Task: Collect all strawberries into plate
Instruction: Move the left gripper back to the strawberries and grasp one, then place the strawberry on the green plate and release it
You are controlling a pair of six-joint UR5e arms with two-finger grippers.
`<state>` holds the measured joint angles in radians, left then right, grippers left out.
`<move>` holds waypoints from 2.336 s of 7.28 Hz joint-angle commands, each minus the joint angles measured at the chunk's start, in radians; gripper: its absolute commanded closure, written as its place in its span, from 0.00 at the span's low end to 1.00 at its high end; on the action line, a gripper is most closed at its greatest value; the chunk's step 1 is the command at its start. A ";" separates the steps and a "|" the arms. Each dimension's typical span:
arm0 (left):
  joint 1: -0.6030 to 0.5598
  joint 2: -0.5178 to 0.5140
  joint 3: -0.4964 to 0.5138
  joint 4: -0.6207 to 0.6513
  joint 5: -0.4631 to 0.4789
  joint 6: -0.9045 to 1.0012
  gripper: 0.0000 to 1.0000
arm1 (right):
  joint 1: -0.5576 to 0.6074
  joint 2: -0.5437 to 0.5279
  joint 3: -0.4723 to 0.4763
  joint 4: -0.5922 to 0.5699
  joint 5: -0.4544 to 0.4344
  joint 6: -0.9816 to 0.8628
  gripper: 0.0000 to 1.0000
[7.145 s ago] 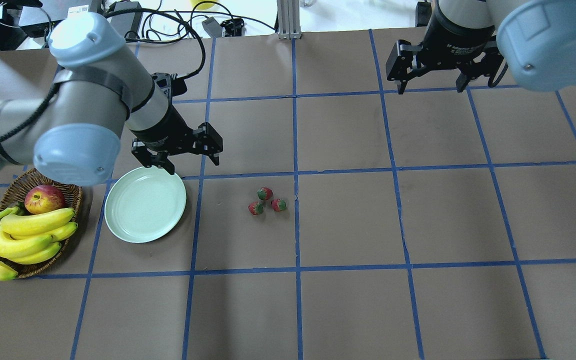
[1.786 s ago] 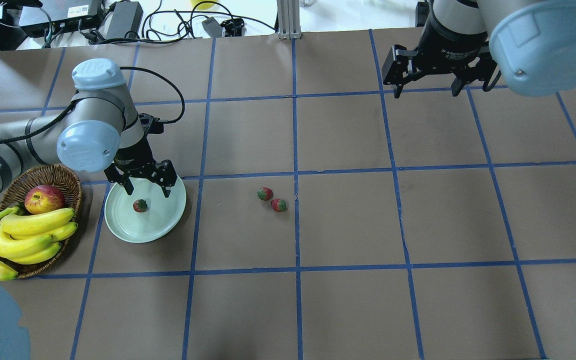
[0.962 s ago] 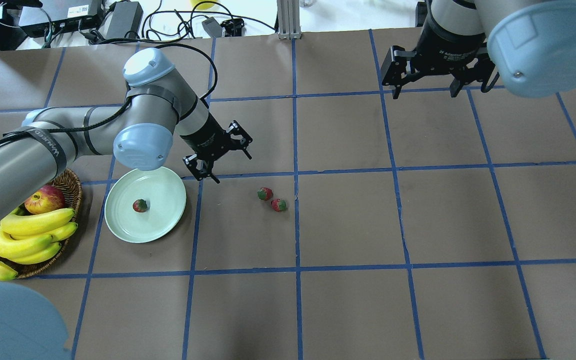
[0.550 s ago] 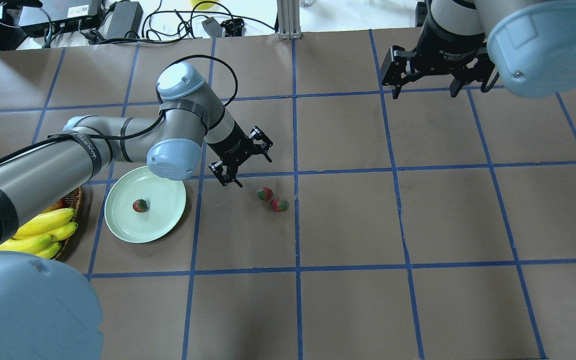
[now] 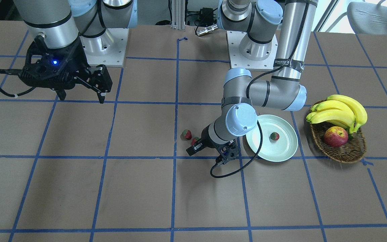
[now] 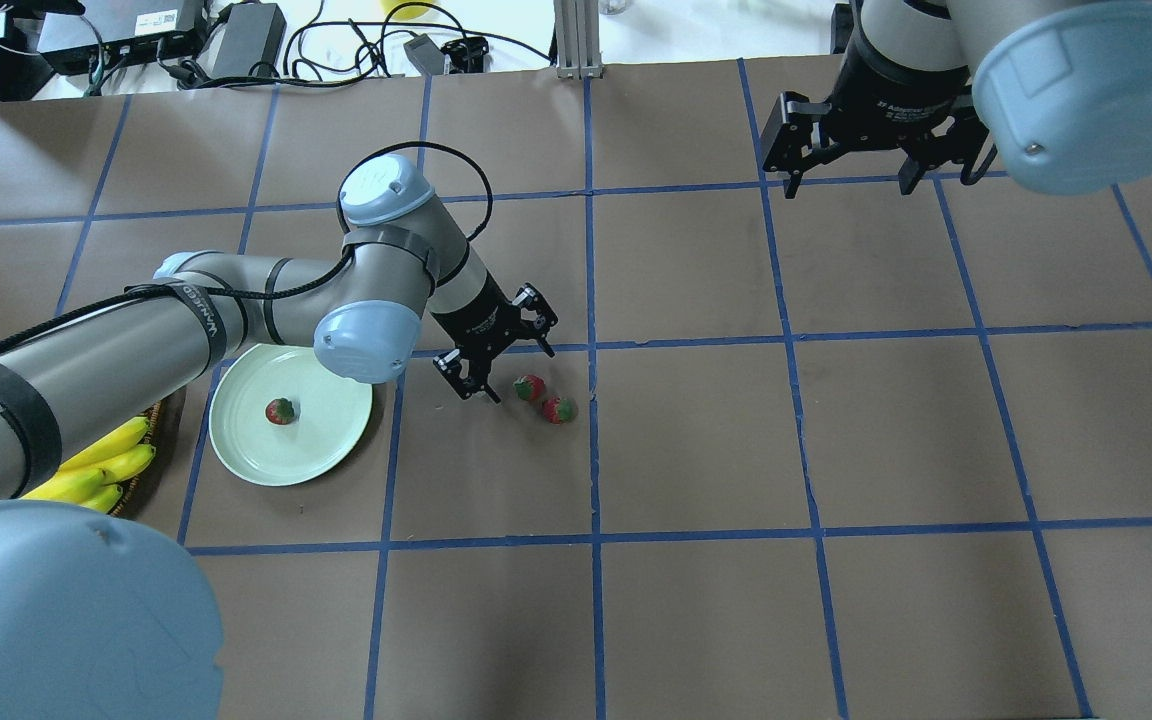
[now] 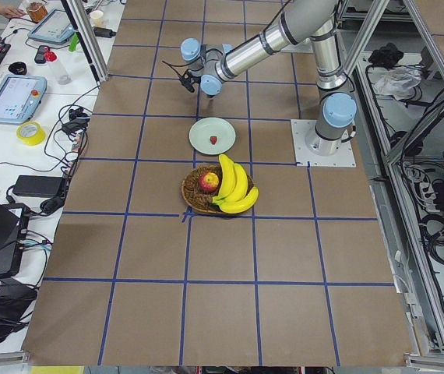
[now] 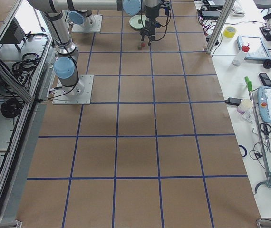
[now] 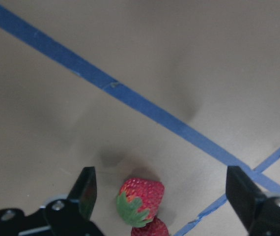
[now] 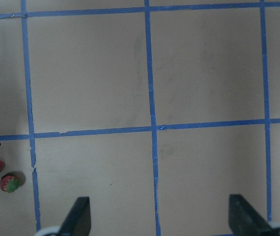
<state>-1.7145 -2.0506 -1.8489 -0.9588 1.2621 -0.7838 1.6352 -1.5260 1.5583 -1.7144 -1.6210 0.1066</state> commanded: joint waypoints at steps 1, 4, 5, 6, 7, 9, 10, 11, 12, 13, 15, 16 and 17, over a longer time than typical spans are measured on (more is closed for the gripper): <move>0.000 0.001 -0.010 0.012 -0.001 -0.005 0.99 | 0.000 0.003 -0.001 -0.002 0.000 -0.001 0.00; 0.000 0.035 -0.003 0.011 0.008 0.020 1.00 | -0.002 0.009 -0.003 -0.010 0.001 0.004 0.00; 0.000 0.049 0.025 -0.004 0.029 0.040 1.00 | -0.002 0.010 -0.003 -0.011 0.001 0.002 0.00; 0.000 0.066 0.058 -0.068 0.101 0.058 1.00 | -0.002 0.010 -0.003 -0.011 0.000 0.004 0.00; 0.003 0.090 0.071 -0.145 0.188 0.158 1.00 | -0.002 0.010 -0.004 -0.013 0.000 0.002 0.00; 0.047 0.151 0.077 -0.268 0.351 0.316 1.00 | -0.003 0.012 -0.004 -0.014 0.000 0.004 0.00; 0.094 0.161 0.045 -0.279 0.370 0.468 1.00 | -0.003 0.012 -0.004 -0.013 0.000 0.004 0.00; 0.142 0.184 0.031 -0.285 0.373 0.551 1.00 | -0.003 0.012 -0.004 -0.014 0.001 0.005 0.00; 0.177 0.184 0.021 -0.290 0.417 0.628 1.00 | -0.002 0.012 -0.004 -0.013 0.000 0.005 0.00; 0.206 0.173 0.014 -0.290 0.486 0.705 1.00 | -0.002 0.012 -0.004 -0.014 0.001 0.004 0.00; 0.228 0.161 0.004 -0.288 0.493 0.781 1.00 | -0.002 0.012 -0.004 -0.014 0.001 0.004 0.00; 0.228 0.161 0.002 -0.290 0.491 0.764 0.52 | -0.002 0.012 -0.004 -0.013 0.001 0.004 0.00; 0.228 0.168 0.002 -0.308 0.490 0.764 0.01 | -0.002 0.012 -0.004 -0.013 0.001 0.004 0.00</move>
<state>-1.4879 -1.8869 -1.8455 -1.2532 1.7520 -0.0201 1.6339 -1.5140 1.5540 -1.7277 -1.6200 0.1105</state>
